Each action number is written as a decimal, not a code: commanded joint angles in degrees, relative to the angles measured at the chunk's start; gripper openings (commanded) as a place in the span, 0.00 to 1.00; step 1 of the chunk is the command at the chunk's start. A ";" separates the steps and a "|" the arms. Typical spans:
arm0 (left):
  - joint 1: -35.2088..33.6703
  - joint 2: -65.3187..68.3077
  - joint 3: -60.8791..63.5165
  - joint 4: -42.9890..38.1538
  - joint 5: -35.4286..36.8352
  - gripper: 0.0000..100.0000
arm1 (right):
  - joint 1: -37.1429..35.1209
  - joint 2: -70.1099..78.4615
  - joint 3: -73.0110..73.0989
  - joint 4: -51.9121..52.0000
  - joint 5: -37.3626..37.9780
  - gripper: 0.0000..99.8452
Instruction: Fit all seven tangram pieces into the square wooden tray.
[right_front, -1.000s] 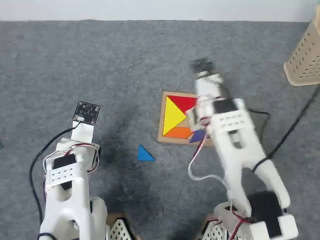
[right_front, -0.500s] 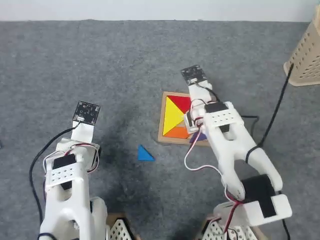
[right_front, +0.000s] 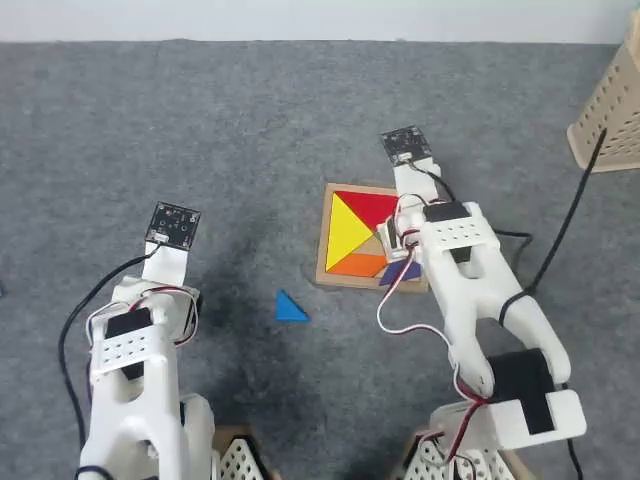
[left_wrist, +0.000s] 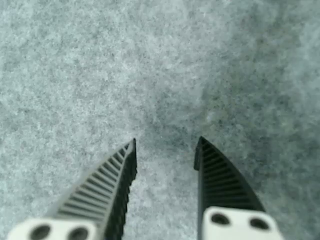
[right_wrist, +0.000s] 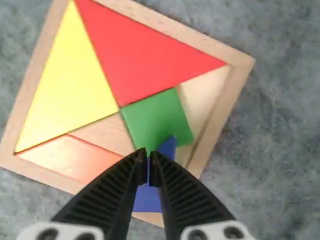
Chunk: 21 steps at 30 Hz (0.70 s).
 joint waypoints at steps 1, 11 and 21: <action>0.44 -1.49 -0.31 -1.05 1.14 0.17 | 1.89 -0.75 -0.97 -0.92 0.70 0.01; 0.44 -1.49 -0.22 -1.05 1.14 0.17 | 2.59 -0.84 -0.97 -0.84 0.18 0.01; 0.44 -1.49 -0.22 -1.05 1.14 0.17 | -3.30 -0.75 -1.58 -0.92 0.62 0.01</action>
